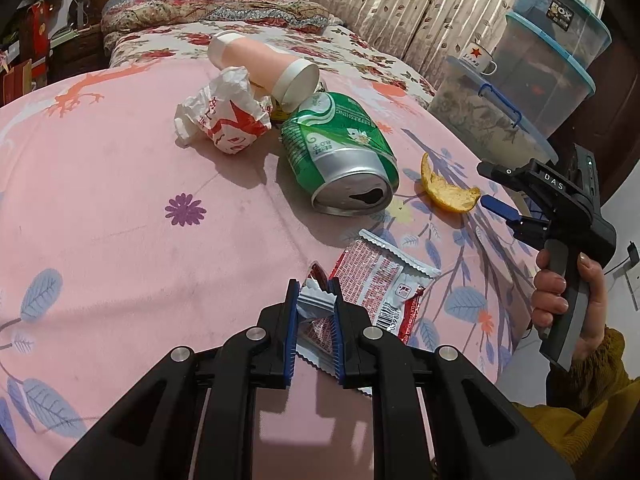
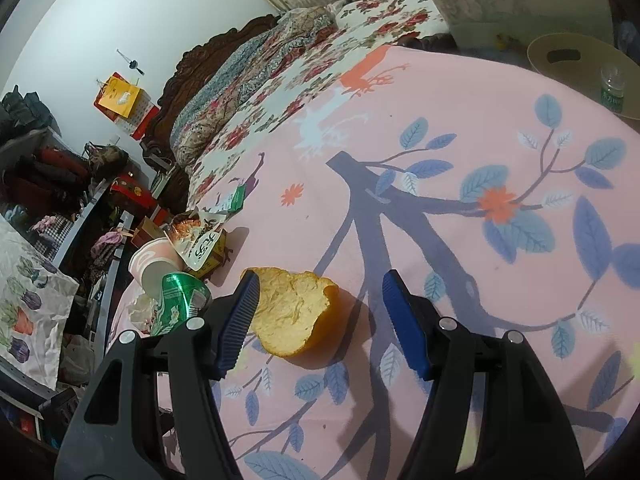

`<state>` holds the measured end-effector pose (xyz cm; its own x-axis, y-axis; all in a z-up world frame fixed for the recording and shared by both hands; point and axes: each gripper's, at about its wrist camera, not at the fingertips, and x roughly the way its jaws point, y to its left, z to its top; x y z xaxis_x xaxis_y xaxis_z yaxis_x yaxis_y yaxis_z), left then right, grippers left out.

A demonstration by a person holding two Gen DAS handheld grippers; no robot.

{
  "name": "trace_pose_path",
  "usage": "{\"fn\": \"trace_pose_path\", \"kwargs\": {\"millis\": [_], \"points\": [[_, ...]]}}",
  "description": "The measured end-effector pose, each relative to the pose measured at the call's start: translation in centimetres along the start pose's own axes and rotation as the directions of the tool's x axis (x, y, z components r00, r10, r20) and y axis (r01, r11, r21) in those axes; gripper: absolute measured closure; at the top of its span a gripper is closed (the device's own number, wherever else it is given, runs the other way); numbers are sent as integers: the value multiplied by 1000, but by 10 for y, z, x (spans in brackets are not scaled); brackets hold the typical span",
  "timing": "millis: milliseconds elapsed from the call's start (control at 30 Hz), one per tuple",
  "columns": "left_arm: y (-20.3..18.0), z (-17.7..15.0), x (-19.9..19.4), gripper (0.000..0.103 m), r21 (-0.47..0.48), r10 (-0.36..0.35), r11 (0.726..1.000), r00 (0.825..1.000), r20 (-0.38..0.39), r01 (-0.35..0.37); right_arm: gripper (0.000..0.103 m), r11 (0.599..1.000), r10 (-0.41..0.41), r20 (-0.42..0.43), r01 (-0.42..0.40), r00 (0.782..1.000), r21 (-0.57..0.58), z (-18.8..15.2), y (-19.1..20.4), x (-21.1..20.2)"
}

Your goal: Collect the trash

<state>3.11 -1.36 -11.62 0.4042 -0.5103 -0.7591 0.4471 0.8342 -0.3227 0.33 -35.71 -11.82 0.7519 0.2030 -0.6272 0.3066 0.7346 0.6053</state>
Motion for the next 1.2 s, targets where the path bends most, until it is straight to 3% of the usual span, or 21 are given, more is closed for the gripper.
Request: {"fn": "trace_pose_path", "kwargs": {"millis": [1200], "points": [[9, -2, -3, 90, -26, -26, 999, 1000, 3, 26, 37, 1000, -12, 2, 12, 1000, -1, -3, 3, -4]]}}
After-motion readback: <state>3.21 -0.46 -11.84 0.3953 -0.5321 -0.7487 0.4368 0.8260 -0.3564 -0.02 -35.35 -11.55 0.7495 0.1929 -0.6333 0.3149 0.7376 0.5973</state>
